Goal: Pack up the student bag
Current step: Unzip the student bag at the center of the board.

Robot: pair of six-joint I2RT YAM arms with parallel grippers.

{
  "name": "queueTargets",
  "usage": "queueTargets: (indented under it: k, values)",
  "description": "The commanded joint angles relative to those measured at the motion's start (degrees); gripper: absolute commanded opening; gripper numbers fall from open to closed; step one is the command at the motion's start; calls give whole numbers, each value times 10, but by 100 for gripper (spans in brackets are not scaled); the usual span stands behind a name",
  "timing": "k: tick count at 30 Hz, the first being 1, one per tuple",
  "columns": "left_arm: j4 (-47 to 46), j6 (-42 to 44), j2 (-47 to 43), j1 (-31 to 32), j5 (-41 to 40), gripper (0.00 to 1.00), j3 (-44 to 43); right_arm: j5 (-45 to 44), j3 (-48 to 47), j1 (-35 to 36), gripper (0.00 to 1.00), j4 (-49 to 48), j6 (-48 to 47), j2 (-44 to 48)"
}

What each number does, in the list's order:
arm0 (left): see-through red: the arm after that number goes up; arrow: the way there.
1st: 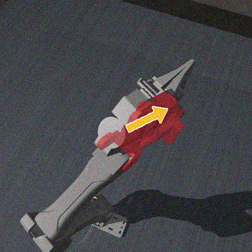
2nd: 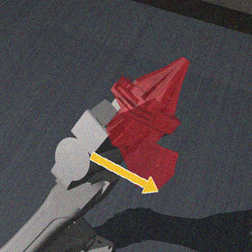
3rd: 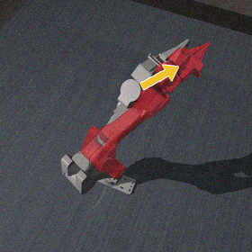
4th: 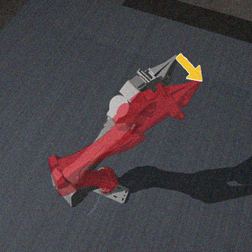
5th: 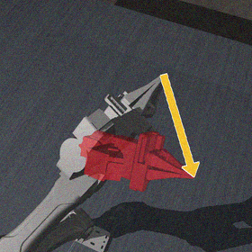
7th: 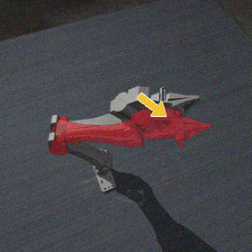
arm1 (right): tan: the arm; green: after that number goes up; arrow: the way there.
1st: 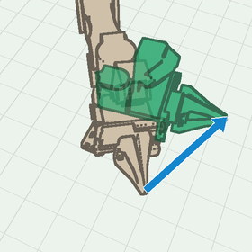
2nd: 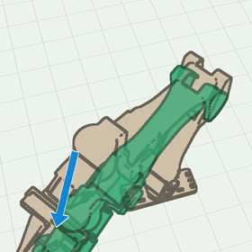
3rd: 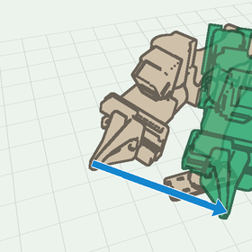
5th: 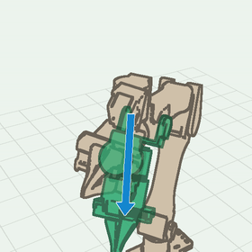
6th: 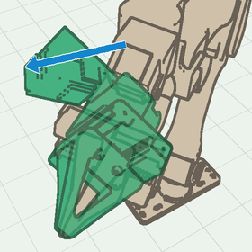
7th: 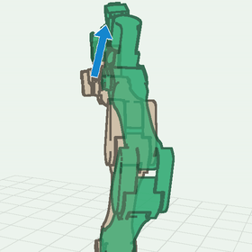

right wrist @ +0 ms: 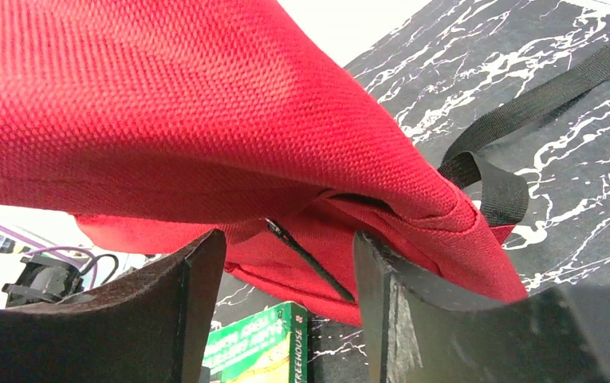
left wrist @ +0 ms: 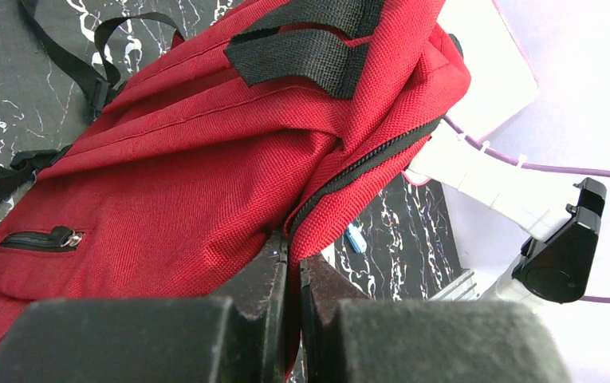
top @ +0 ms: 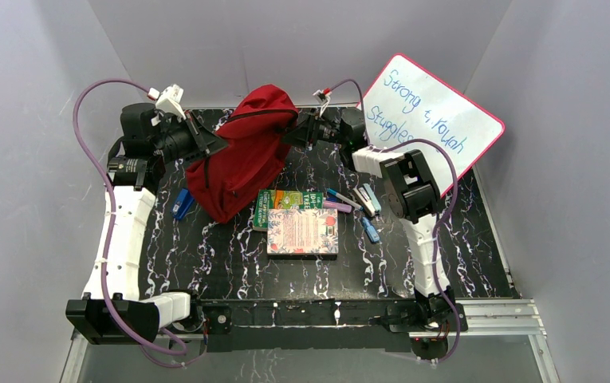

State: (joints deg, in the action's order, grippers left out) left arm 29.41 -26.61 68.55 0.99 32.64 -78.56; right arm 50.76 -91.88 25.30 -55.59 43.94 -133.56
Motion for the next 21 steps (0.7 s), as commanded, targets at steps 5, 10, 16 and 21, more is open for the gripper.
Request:
queueTargets:
  k: [5, 10, 16, 21]
  values:
    - [11, 6, -16, 1, 8, 0, 9, 5, -23, -1, 55, -53, 9, 2]
    - [13, 6, -16, 1, 7, 0, 9, 7, -13, -2, 44, -55, 8, 7]
    - [13, 6, -18, 1, 7, 0, 13, 20, -6, -13, 28, -65, 15, 6]
    - [13, 4, -20, 1, 2, 0, 19, 31, -1, -18, 10, -59, 11, 13]
